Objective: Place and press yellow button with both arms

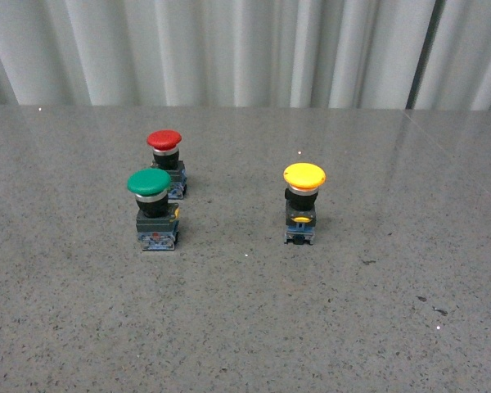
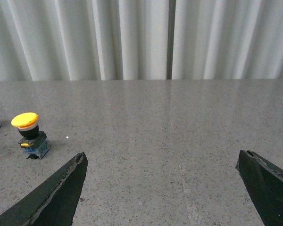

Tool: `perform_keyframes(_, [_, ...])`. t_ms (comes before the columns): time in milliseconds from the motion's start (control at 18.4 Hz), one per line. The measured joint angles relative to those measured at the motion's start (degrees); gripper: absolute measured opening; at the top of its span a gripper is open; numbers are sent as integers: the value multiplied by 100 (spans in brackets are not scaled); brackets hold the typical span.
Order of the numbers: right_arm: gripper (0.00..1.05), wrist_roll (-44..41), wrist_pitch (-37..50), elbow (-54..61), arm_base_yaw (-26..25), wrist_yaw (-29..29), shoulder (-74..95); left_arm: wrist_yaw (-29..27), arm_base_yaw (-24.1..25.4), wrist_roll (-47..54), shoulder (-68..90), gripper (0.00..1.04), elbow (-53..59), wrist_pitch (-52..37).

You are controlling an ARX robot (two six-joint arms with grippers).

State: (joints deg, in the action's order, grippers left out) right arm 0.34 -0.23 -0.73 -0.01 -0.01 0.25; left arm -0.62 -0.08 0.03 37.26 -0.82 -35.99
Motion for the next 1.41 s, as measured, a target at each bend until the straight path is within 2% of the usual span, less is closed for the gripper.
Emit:
perform_keyframes(435, [98, 0, -2, 0, 0, -2, 0, 61, 2, 0, -1644, 2, 2, 1534])
perform_keyframes(1033, [98, 0, -2, 0, 0, -2, 0, 61, 2, 0, -2745, 2, 2, 2610])
perform_keyframes(1141, [98, 0, -2, 0, 0, 0, 0, 55, 2, 0, -3585, 2, 0, 3685])
perform_keyframes(1413, [98, 0, -4, 0, 0, -2, 0, 61, 2, 0, -3663, 2, 0, 3602])
